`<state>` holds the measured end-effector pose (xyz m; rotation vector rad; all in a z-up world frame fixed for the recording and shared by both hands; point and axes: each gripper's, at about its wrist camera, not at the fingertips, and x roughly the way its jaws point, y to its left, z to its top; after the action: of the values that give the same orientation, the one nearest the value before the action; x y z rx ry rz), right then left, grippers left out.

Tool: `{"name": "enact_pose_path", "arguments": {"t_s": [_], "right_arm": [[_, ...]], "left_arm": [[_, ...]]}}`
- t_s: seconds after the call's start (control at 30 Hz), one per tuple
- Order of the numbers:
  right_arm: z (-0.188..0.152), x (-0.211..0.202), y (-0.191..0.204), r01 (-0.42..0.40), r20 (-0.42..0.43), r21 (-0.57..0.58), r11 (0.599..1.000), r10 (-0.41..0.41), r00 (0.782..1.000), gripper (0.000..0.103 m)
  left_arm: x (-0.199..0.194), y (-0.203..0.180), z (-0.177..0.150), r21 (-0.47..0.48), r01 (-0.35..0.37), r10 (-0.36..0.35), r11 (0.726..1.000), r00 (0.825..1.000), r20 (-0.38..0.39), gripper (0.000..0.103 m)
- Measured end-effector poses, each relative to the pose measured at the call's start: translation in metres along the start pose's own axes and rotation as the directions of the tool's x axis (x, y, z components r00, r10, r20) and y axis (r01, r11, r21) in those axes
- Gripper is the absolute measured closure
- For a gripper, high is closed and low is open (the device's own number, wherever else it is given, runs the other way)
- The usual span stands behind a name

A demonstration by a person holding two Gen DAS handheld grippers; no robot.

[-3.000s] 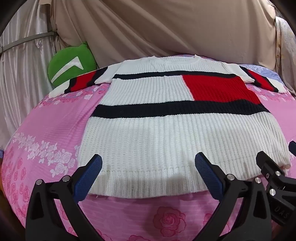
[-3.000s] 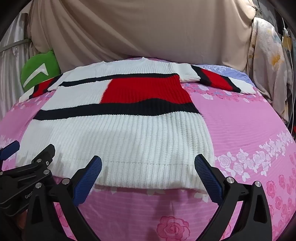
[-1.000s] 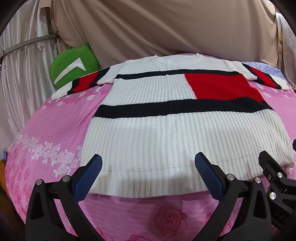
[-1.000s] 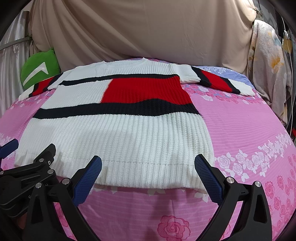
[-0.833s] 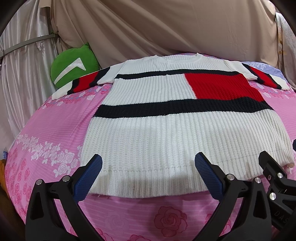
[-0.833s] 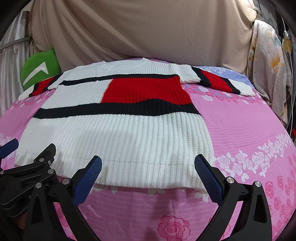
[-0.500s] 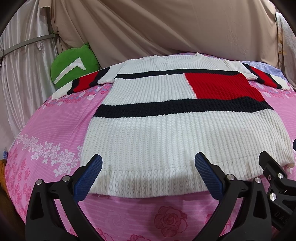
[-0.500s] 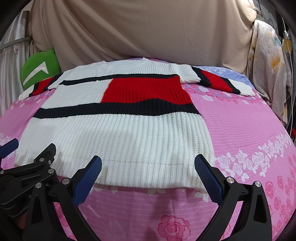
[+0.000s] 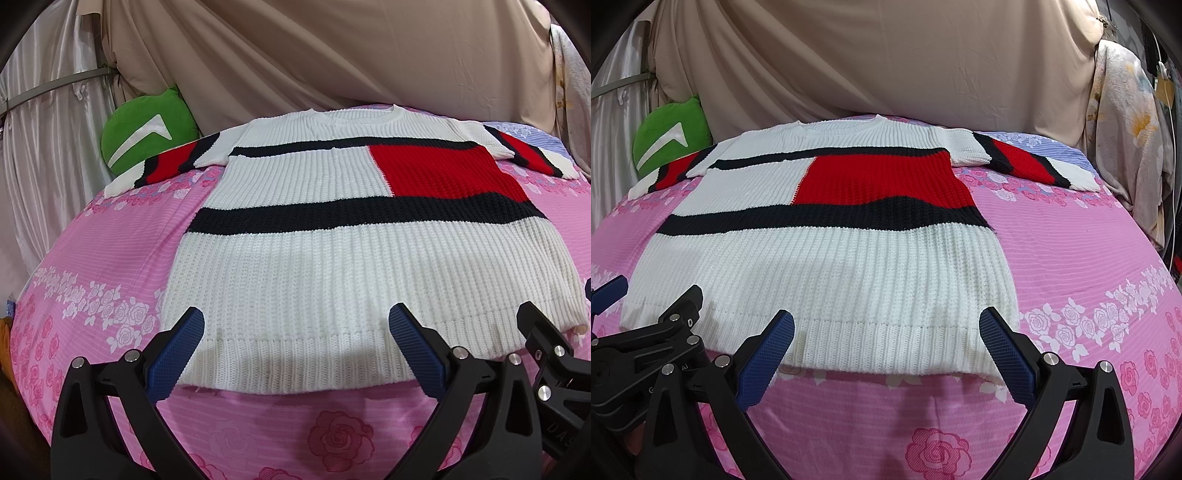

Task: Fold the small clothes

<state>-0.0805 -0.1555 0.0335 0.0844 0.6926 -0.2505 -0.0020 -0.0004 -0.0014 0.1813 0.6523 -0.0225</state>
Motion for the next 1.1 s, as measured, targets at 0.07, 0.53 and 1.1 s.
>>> {"name": "enact_pose_path", "arguments": {"t_s": [0.07, 0.53, 1.1], "right_arm": [[0.000, 0.000, 0.000, -0.001, 0.000, 0.000, 1.000, 0.001, 1.000, 0.005], [0.000, -0.002, 0.001, -0.008, 0.004, -0.001, 1.000, 0.008, 1.000, 0.005], [0.079, 0.016, -0.177, 0.067, 0.048, 0.134, 0.989, -0.074, 0.996, 0.005]], "left_arm": [[0.000, 0.000, 0.000, 0.000, 0.001, -0.001, 1.000, 1.000, 0.000, 0.005], [-0.002, 0.001, -0.001, 0.000, -0.006, 0.006, 1.000, 1.000, 0.006, 0.005], [-0.015, 0.052, 0.067, 0.009, 0.026, -0.027, 1.000, 0.992, 0.127, 0.005]]}}
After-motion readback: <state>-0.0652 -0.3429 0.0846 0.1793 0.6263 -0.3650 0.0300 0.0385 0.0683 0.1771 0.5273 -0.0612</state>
